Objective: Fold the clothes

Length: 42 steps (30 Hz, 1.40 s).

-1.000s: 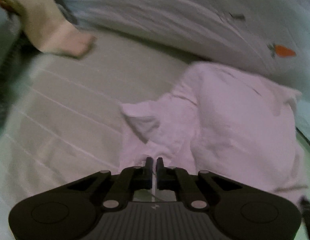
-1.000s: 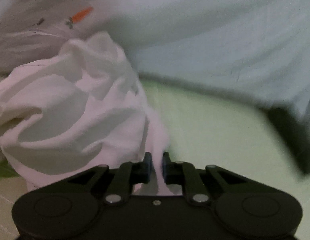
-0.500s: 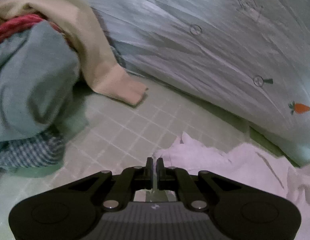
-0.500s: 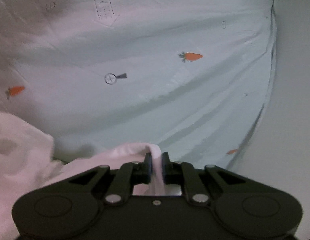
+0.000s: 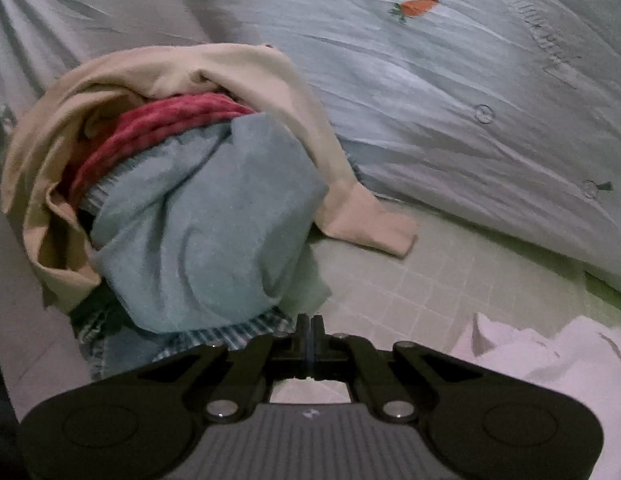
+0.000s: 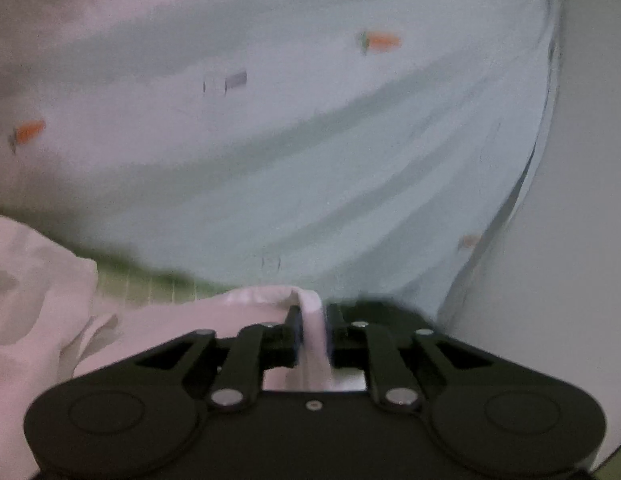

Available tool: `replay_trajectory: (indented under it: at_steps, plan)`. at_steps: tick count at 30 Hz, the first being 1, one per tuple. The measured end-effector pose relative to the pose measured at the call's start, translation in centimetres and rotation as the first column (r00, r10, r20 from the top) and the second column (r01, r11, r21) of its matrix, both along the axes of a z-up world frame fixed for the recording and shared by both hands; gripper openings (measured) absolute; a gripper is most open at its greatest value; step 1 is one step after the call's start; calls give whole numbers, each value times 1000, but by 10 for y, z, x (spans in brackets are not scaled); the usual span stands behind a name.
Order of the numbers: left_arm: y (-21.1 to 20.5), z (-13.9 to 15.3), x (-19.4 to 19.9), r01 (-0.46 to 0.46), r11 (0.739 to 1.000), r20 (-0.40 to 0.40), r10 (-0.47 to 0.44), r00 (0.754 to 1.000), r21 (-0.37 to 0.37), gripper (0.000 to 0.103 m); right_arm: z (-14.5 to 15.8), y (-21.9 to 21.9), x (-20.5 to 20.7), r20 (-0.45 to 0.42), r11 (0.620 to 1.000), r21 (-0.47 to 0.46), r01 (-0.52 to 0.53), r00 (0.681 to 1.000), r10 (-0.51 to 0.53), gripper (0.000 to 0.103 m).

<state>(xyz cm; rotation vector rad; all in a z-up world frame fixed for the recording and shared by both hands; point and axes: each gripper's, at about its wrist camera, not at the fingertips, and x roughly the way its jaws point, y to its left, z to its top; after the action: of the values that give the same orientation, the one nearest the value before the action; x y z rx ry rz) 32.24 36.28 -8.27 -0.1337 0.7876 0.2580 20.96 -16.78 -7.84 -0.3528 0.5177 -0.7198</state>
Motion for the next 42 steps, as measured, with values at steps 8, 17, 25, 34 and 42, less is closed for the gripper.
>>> replay_trajectory:
  at_steps: [8, 17, 25, 34, 42]
  plan:
    - [-47, -35, 5, 149, 964, -93, -173, 980, -220, 27, -22, -5, -17, -40, 992, 114, 62, 998, -58, 42]
    - [-68, -72, 36, 112, 914, -194, -200, 960, -390, 73, -55, -12, -22, -54, 918, 379, 119, 993, -106, 81]
    - [-75, -91, 45, 65, 904, -248, -184, 951, -424, 74, -111, -51, -38, 9, 653, 726, 213, 948, -318, 87]
    - [-88, -96, 54, 67, 922, -292, -188, 938, -381, 74, -138, -90, -33, 50, 547, 817, 183, 922, -383, 58]
    - [-94, -99, 58, 54, 938, -326, -172, 930, -342, 75, -70, -117, 8, 234, 653, 757, 23, 924, -303, 0]
